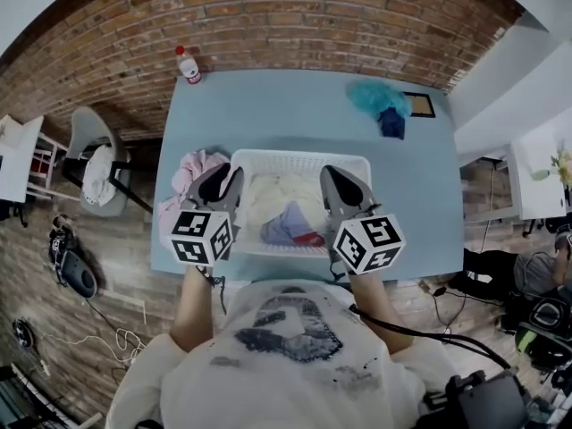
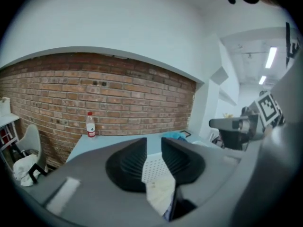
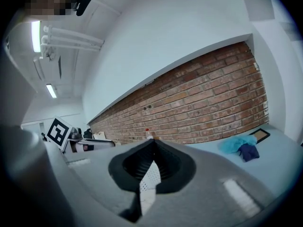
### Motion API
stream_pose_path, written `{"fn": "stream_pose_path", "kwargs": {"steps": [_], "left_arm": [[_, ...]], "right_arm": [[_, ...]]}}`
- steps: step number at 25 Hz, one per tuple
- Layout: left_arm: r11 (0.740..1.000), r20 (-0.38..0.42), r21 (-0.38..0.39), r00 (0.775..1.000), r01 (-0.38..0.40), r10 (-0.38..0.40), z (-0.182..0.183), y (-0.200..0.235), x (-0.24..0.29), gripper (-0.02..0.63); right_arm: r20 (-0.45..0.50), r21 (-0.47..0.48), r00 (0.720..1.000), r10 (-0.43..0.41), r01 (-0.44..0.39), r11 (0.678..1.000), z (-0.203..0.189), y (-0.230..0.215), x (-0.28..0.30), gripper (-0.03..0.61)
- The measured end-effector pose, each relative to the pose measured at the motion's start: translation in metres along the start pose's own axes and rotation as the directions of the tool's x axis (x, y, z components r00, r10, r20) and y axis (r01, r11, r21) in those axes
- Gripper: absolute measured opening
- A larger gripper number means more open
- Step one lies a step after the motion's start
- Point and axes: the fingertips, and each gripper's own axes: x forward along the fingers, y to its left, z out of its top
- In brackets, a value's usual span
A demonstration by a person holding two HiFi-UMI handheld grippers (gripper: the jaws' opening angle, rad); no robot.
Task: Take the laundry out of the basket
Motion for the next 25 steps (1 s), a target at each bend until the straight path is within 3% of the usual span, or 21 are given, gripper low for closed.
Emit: {"fn": "stream_pose_path", "kwargs": {"steps": [11, 18, 25], "left_arm": [[0.999, 0.041, 0.043, 0.999, -0.007, 0.005, 0.01, -0.03, 0.015, -0.009], [0.998, -0.002, 0.062, 1.0, 0.003, -0.003, -0.001, -0.033, 0.024, -0.011], [1.0, 0.008, 0.003, 1.0, 0.018, -0.018, -0.008, -0.03, 0.032, -0.01]], "right_arm": [[0.016, -0.018, 1.0, -0.011, 0.011, 1.0, 0.008, -0.015, -0.019, -0.003], [-0.001, -0.019, 1.0, 0.002, -0.002, 1.0, 0.004, -0.014, -0.014, -0.003], [-0.024, -0.014, 1.0, 0.0, -0.001, 1.0, -0.001, -0.021, -0.006, -0.002]]}}
